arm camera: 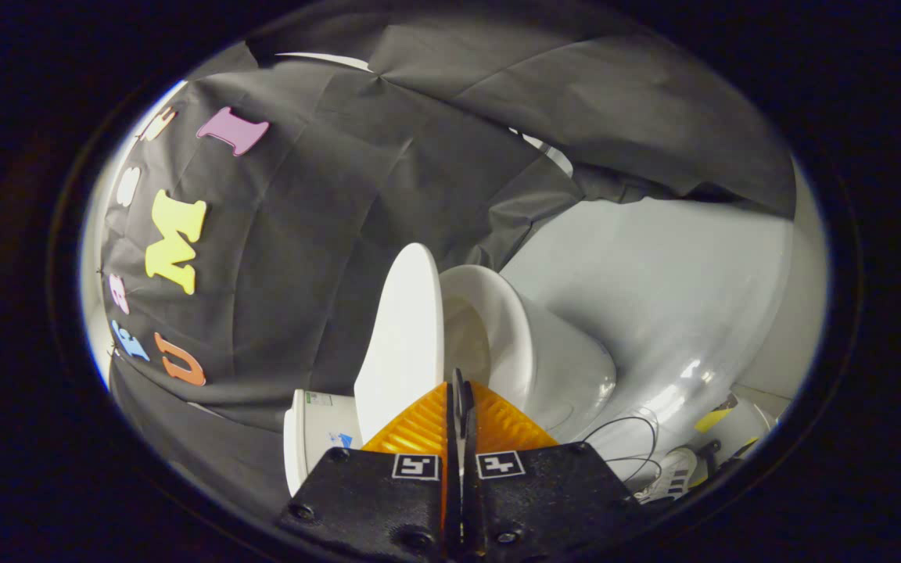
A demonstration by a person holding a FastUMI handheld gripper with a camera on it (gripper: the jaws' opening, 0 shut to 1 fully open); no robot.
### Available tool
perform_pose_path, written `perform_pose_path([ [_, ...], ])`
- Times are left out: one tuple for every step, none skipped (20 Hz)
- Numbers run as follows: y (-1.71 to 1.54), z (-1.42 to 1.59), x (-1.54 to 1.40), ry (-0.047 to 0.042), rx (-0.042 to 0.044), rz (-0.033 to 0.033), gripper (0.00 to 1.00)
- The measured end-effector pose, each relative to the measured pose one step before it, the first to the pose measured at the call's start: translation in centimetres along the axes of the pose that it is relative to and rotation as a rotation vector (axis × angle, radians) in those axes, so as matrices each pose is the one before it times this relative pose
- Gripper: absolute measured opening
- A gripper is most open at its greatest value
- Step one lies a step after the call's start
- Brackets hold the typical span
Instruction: Open the toilet lid.
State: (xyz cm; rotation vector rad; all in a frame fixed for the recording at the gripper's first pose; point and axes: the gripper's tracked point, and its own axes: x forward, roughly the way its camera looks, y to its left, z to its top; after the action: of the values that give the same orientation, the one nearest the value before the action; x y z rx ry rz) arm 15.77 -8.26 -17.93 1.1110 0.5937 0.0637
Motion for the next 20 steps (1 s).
perform_pose_path([
  [0.173,0.117,-0.103,-0.00454,0.00029,-0.00596,0.05],
  [0.209,-0.039,-0.158,-0.00439,0.00027,-0.00253,0.05],
  [0.222,0.02,-0.042,-0.00289,0.00033,0.00253,0.05],
  [0.272,-0.08,-0.292,-0.00156,0.00184,0.00538,0.05],
  [0.475,-0.012,-0.192,-0.00228,0.00093,0.00689,0.05],
  [0.484,-0.01,-0.242,-0.00288,-0.0025,0.00662,0.05],
  [0.565,0.1,-0.18,-0.00481,-0.00958,0.00303,0.05],
  [0.58,-0.061,-0.186,-0.00619,-0.01095,0.00261,0.05],
  [0.618,0.054,-0.241,-0.00537,-0.01843,0.0009,0.05],
  [0.507,0.041,-0.249,-0.00901,-0.01041,0.00019,0.05],
  [0.743,0.049,-0.225,-0.00715,-0.01156,0.0028,0.05],
  [0.694,0.013,-0.311,-0.00684,-0.00931,0.00558,0.05],
  [0.854,0.053,-0.156,-0.0089,-0.01025,0.00939,0.05],
  [0.765,-0.222,-0.039,-0.00462,-0.016,0.00274,0.05],
  [0.714,-0.03,0.02,-0.00288,-0.01157,0.00256,0.05],
  [0.628,0.031,-0.177,-0.00575,-0.01108,0.00269,0.05],
  [0.758,-0.084,-0.077,-0.00222,-0.01024,0.00611,0.05],
  [0.955,-0.201,-0.067,-0.00113,-0.00615,0.01103,0.05],
  [0.816,-0.171,-0.096,-0.0017,-0.00441,0.0106,0.05],
  [0.808,-0.068,0.067,-0.00249,-0.00651,0.0081,0.05],
])
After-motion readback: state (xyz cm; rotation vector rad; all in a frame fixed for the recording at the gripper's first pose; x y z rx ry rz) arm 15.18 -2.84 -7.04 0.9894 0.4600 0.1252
